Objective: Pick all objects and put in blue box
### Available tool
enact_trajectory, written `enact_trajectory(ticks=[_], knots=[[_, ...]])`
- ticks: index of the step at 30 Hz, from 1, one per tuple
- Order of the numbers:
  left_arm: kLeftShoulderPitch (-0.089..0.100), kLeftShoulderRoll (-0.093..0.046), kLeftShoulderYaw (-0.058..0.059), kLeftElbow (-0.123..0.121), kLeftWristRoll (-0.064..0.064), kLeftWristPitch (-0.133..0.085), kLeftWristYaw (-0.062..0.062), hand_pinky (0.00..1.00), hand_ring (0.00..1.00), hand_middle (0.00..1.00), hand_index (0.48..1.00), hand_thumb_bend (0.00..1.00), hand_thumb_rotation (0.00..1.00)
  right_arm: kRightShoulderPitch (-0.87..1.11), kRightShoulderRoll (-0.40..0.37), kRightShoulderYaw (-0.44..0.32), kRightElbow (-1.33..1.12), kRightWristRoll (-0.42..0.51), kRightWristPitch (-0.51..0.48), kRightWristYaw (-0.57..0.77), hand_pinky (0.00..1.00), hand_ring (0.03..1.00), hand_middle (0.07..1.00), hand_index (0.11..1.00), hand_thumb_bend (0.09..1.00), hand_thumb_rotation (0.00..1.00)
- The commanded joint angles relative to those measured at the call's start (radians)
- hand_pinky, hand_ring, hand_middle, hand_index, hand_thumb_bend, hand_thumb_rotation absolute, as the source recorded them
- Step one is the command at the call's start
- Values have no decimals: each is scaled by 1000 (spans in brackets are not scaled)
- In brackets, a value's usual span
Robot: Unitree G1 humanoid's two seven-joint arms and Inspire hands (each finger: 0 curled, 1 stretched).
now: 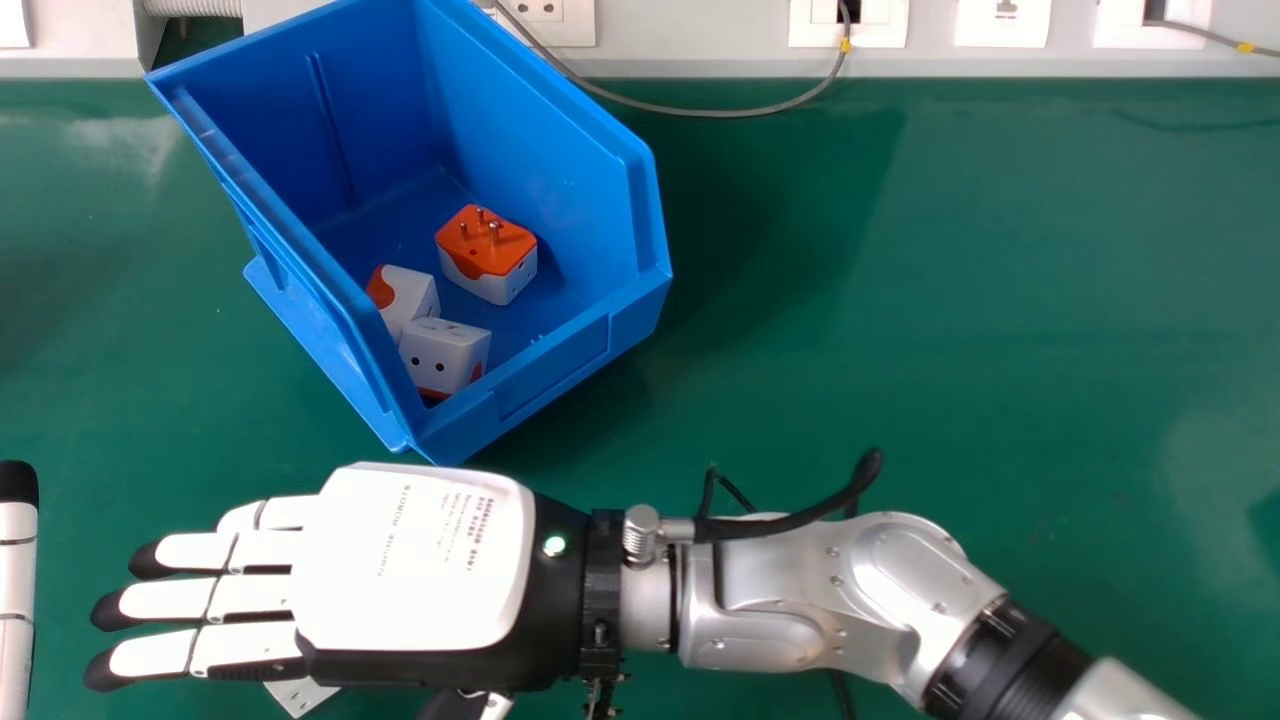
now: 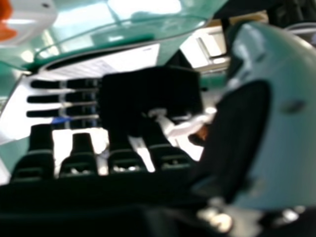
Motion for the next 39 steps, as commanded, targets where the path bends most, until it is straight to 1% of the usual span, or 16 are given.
enact_trajectory(ticks=[1,7,9,13,15,18,20,21,23,24,25,27,29,33,36,39], knots=[[4,-6,12,-24,-7,-13,7,912,967,980,1000,539,1000,-47,33,11,26,-3,1,-30,859,953,955,914,347,443],[6,-13,11,-26,-15,-22,3,919,973,982,1000,544,1000,-107,78,47,122,-28,25,-49,842,945,951,909,335,416],[9,-16,13,-29,-21,-25,-1,920,974,983,1000,546,1000,-129,90,56,152,-39,27,-65,841,944,951,908,335,412],[18,-19,15,-33,-27,-32,-5,923,979,989,1000,555,1000,-178,103,79,213,-62,32,-106,831,938,941,895,335,406],[24,-20,15,-32,-28,-42,-8,924,981,990,1000,559,1000,-203,107,91,238,-75,36,-119,828,937,938,892,334,406],[31,-19,15,-26,-30,-66,-17,923,981,990,1000,571,1000,-237,111,109,263,-91,42,-125,828,939,938,891,326,397],[36,-16,17,-17,-31,-87,-25,922,981,991,1000,581,1000,-258,112,122,277,-103,45,-130,829,941,938,890,318,383],[37,-14,18,-11,-32,-97,-29,921,981,991,1000,590,1000,-268,112,128,286,-110,48,-135,830,940,938,890,307,345],[38,-12,22,1,-33,-115,-38,921,981,991,1000,590,1000,-285,117,137,304,-120,55,-146,830,940,938,890,307,345],[38,-12,23,5,-33,-120,-41,922,981,991,1000,596,1000,-291,119,141,311,-123,57,-151,830,940,938,890,296,296],[39,-12,24,8,-32,-126,-43,922,981,991,1000,596,1000,-295,121,145,316,-125,61,-155,830,940,938,890,296,296],[37,-12,25,15,-30,-134,-45,923,981,992,1000,608,1000,-302,124,151,323,-126,66,-162,825,933,932,890,287,189],[41,-15,24,11,-28,-135,-44,923,981,992,1000,613,1000,-305,124,161,325,-133,73,-170,819,927,927,887,287,121],[48,-21,19,-5,-21,-131,-38,923,980,992,1000,614,1000,-314,127,182,332,-146,88,-179,815,924,926,884,291,77],[46,-24,15,-16,-13,-120,-32,923,979,991,1000,614,1000,-321,132,193,342,-156,96,-186,814,923,927,883,297,74],[40,-26,13,-15,-10,-115,-27,920,976,990,1000,614,1000,-332,139,204,358,-158,101,-192,806,924,925,876,314,77]])
